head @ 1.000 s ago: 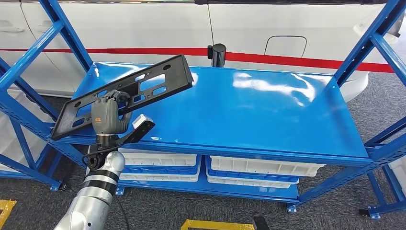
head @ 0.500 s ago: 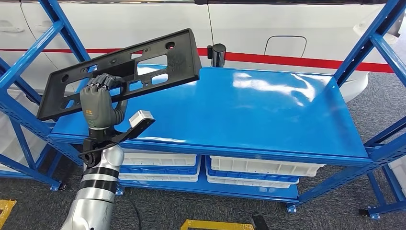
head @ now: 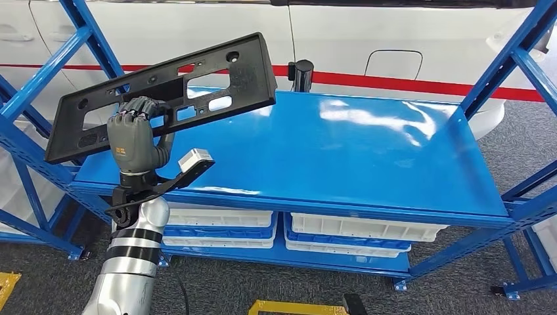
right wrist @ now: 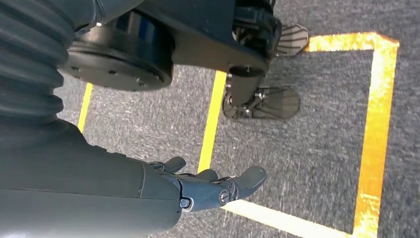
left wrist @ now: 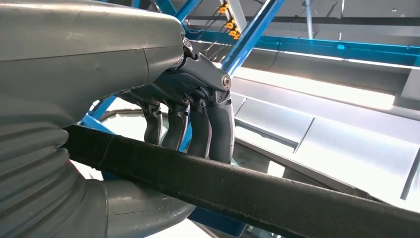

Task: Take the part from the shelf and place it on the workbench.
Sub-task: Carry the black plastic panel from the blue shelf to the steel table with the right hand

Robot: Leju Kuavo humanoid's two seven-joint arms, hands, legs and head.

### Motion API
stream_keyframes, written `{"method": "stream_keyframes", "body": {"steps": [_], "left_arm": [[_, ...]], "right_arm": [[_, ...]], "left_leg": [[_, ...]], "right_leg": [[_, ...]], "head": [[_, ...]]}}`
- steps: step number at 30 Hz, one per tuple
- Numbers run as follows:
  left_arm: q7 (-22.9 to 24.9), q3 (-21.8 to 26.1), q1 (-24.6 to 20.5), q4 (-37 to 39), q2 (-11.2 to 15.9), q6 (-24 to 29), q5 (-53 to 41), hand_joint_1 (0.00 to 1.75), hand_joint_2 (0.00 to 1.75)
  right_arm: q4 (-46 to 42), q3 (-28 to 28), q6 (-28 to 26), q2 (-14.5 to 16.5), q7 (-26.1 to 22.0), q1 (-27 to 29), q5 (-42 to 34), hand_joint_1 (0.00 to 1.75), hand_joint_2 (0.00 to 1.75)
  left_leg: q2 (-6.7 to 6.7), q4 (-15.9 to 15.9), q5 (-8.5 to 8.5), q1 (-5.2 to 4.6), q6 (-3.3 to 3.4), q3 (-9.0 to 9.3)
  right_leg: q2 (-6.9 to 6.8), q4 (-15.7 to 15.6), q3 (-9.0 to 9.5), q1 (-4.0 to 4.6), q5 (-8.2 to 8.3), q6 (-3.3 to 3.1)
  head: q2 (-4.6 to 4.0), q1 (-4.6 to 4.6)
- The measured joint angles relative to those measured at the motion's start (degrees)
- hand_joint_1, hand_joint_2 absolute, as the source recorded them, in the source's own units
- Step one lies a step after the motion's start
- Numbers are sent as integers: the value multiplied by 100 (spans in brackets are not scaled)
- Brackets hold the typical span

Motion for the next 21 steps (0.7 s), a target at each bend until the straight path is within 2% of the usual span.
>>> {"method": "stream_keyframes", "body": {"steps": [1,3,4,5,6,8,9,10,11,12,14,15,16,18,19,20,21], "left_arm": [[6,-15,-3,-3,-1,0,-9,175,175],[24,-37,3,-3,-1,-1,-40,175,175],[37,-46,13,-2,1,-1,-67,175,175],[50,-52,23,-2,2,-2,-95,175,175],[59,-56,29,-1,4,-2,-117,175,175],[67,-60,31,-1,7,-2,-133,175,175],[67,-60,28,-3,10,-2,-134,175,175],[63,-61,26,-5,13,-2,-132,175,175],[57,-62,24,-8,20,-2,-126,175,175],[50,-62,24,-9,30,-2,-119,175,175],[38,-62,24,-9,50,-2,-103,175,175],[37,-62,22,-9,62,-2,-97,175,175],[37,-62,21,-9,75,-2,-93,175,175],[37,-62,22,-9,102,-2,-87,175,175],[38,-62,28,-9,113,-2,-83,175,175],[38,-61,38,-9,123,-2,-79,175,175],[38,-61,48,-9,132,-2,-73,175,175]], "right_arm": [[0,0,0,-3,0,-1,1,0,175],[0,0,0,-10,0,0,2,0,175],[0,0,0,-16,0,2,2,0,175],[0,0,0,-22,0,3,2,0,175],[0,0,0,-31,0,3,2,0,175],[1,0,-2,-37,0,-3,2,0,175],[4,0,-3,-33,0,-9,2,0,175],[7,0,-5,-29,0,-16,2,0,175],[9,0,-7,-27,0,-23,2,0,175],[11,0,-8,-30,0,-27,2,0,175],[11,-1,-10,-39,0,-31,2,0,175],[11,-2,-10,-39,0,-32,2,0,175],[11,-2,-11,-38,0,-34,2,0,175],[11,-2,-11,-38,0,-38,2,0,175],[11,-3,-11,-38,0,-39,2,0,175],[11,-3,-13,-39,0,-38,2,0,175],[11,-4,-15,-39,0,-38,2,0,175]], "left_leg": [[8,-46,37,23,24,1],[12,-59,72,27,33,-42],[12,-58,84,32,22,-65],[12,-57,98,42,6,-84],[12,-54,111,61,-16,-100],[11,-22,128,103,-82,-133],[7,5,134,107,-127,-166],[3,42,142,98,-173,-200],[-2,73,156,82,-218,-235],[-7,91,177,76,-255,-261],[-16,132,165,104,-309,-304],[-36,223,64,121,-322,-351],[-69,428,-121,131,-326,-438],[-146,1157,-625,124,-311,-699],[-169,1549,-824,117,-299,-818],[-178,1804,-924,111,-280,-869],[-180,1847,-914,103,-250,-808]], "right_leg": [[12,229,-113,1,-134,-7],[32,981,-466,-24,-453,-4],[34,1305,-617,-44,-548,24],[34,1459,-692,-68,-558,74],[33,1358,-645,-97,-464,148],[-1,625,-291,-172,-144,323],[2,277,-105,-180,-12,366],[7,55,2,-185,58,366],[22,-20,29,-175,71,323],[58,20,2,-152,76,256],[77,59,-81,-158,94,142],[86,66,-117,-161,121,90],[94,66,-156,-159,156,29],[105,69,-244,-118,225,-81],[110,71,-291,-84,259,-125],[116,73,-334,-50,291,-155],[126,75,-375,-19,324,-173]], "head": [[0,13],[0,31],[0,38],[0,37],[0,38],[0,44],[0,65],[0,78],[0,86],[0,88],[0,61],[0,49],[0,33],[0,1],[0,-10],[0,-14],[0,-15]]}}
